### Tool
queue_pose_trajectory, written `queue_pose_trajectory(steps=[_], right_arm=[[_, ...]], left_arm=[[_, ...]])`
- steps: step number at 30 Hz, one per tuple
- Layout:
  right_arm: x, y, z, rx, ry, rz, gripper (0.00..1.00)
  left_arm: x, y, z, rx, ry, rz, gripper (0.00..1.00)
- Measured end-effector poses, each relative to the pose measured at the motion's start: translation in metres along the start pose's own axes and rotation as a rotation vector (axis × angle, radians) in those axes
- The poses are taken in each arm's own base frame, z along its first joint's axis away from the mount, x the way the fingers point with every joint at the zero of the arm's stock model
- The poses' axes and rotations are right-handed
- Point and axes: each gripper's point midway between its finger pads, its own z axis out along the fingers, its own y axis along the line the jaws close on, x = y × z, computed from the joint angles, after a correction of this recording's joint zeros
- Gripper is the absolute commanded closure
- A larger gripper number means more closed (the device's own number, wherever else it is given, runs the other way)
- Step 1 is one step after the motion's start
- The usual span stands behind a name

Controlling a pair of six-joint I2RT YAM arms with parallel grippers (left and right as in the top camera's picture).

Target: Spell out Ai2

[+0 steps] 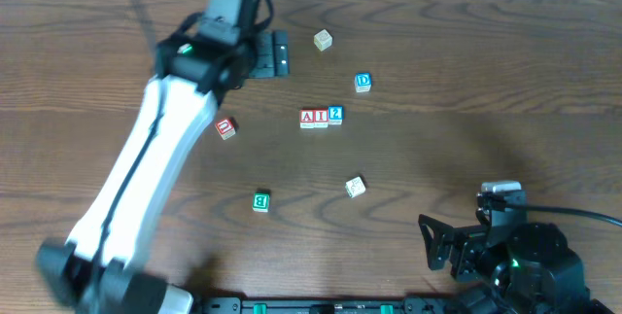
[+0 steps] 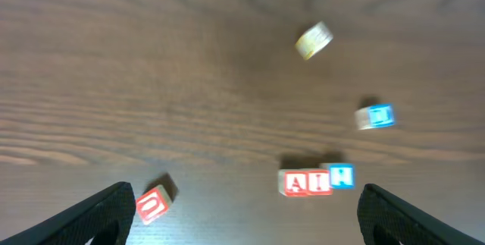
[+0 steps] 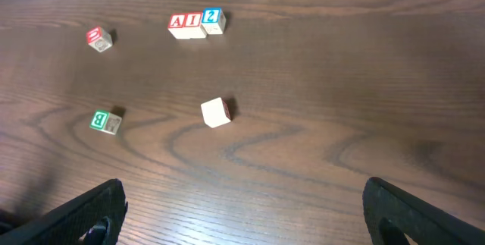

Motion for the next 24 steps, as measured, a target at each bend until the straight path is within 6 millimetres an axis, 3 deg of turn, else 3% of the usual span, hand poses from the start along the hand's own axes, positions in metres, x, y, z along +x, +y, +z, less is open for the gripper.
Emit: queue_pose_trajectory(steps=[9,12,16,24], right_arm=[[0.000,0.000,0.000,0.000,0.000,0.000,0.01],[0.000,0.000,0.000,0.000,0.000,0.000,0.01],[0.000,0.000,0.000,0.000,0.000,0.000,0.01],[0.000,0.000,0.000,0.000,0.000,0.000,0.01]], left_arm=[[-0.003,-0.007,-0.149,0.188,-0.233,-0.046,0.05],[0.002,-0.004,-0.181,0.222,-0.285,-0.055,0.05],[0.017,0.001,-0.200,0.234,-0.285,-0.057,0.05],[0.045,0.020,-0.207,0.156,-0.229,-0.035,0.05]])
